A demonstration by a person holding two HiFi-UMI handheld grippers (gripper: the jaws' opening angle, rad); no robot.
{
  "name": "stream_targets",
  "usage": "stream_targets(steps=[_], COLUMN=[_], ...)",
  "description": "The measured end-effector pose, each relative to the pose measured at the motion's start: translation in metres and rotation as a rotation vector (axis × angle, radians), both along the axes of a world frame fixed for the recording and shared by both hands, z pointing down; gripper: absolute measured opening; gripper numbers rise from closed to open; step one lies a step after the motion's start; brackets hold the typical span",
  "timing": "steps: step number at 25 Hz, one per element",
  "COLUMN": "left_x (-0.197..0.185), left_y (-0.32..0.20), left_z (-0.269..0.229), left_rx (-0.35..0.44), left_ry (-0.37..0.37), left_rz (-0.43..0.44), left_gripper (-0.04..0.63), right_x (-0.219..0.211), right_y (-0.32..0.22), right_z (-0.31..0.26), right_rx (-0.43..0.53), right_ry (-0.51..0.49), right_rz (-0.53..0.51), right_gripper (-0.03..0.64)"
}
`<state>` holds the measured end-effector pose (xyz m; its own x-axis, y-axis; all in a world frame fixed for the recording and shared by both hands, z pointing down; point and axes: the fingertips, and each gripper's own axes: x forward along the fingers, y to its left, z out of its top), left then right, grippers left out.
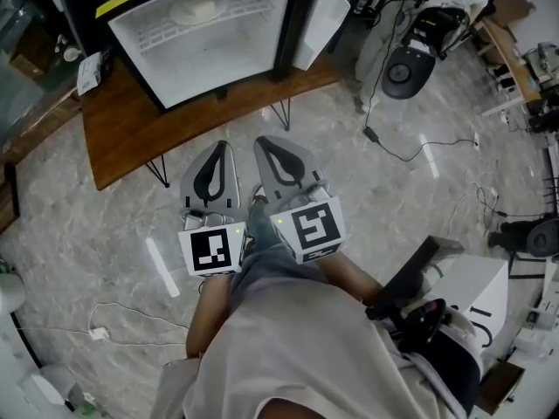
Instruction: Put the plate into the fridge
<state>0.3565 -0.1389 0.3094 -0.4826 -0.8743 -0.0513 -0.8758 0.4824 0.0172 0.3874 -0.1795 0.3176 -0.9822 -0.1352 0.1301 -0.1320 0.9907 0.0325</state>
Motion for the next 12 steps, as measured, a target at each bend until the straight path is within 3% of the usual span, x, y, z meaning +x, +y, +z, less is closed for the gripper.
stream_targets(steps=[3,12], left_x=[0.01,0.02], left_y=[0.008,0.018], left_z=[-0.003,-0.005], left_rx=[-0.02,0.018], left_ry=[-0.013,0.025], left_rz=[0.001,-0.006], left_gripper=[0.02,0.02], right_x=[0.007,0.019], right_y=[0.007,0.017], right_z=[-0.008,-0.015], right_rx=[0.014,0.027], right_ry=[-0.017,-0.007], right_rz=[-0.02,-0.044], right_gripper=[0.017,0.017])
